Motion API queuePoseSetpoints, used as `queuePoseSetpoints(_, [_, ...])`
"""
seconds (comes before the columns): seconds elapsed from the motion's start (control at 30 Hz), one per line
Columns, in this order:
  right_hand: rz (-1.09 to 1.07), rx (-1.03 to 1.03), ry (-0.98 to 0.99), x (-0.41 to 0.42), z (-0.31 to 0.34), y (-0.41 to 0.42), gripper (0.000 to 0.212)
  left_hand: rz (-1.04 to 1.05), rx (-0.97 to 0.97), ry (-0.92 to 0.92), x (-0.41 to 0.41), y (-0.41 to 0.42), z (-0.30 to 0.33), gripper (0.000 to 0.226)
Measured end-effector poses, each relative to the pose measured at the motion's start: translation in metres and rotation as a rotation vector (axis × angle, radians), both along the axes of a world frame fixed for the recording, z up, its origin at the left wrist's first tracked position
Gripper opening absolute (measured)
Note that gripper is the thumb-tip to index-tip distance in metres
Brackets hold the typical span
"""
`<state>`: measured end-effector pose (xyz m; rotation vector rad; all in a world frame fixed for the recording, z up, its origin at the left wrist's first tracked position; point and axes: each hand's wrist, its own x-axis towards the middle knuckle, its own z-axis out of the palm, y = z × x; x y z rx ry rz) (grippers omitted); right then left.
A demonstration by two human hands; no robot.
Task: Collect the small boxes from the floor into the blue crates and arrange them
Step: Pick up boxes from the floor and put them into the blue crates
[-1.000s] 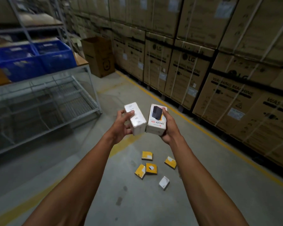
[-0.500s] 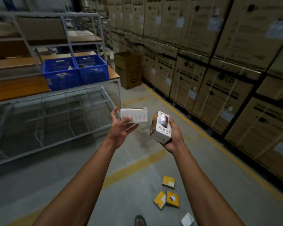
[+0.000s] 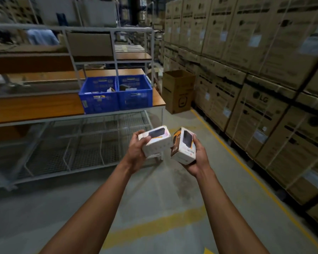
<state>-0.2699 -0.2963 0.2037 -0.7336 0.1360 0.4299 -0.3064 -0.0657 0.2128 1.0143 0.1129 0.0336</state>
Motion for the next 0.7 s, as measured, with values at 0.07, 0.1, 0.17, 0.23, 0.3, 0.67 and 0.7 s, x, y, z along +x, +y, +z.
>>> queuePoseSetpoints(0.07, [-0.013,-0.041,0.010,0.035,0.006,0.019,0.047,0.135,-0.050,-0.020,0.031,0.014,-0.003,0.061])
queuePoseSetpoints(0.1, [-0.025,-0.055,0.007,0.053,0.006,0.030,0.048,0.206,-0.078,-0.022,0.046,0.022,-0.005,0.065])
queuePoseSetpoints(0.17, [-0.047,-0.075,0.030,0.086,0.006,0.050,0.049,0.311,-0.124,-0.011,0.078,0.043,-0.012,0.072])
queuePoseSetpoints(0.23, [-0.079,-0.101,0.051,0.116,0.005,0.068,0.042,0.362,-0.159,0.008,0.107,0.063,-0.019,0.080])
queuePoseSetpoints(0.3, [-0.114,-0.102,0.057,0.147,0.004,0.088,0.033,0.387,-0.188,0.027,0.136,0.084,-0.031,0.087])
queuePoseSetpoints(0.67, [-0.170,-0.099,0.107,0.345,-0.006,0.218,0.018,0.355,-0.187,0.087,0.331,0.215,-0.047,0.059])
queuePoseSetpoints(0.7, [-0.173,-0.108,0.111,0.364,-0.003,0.231,0.019,0.349,-0.169,0.095,0.350,0.229,-0.046,0.060])
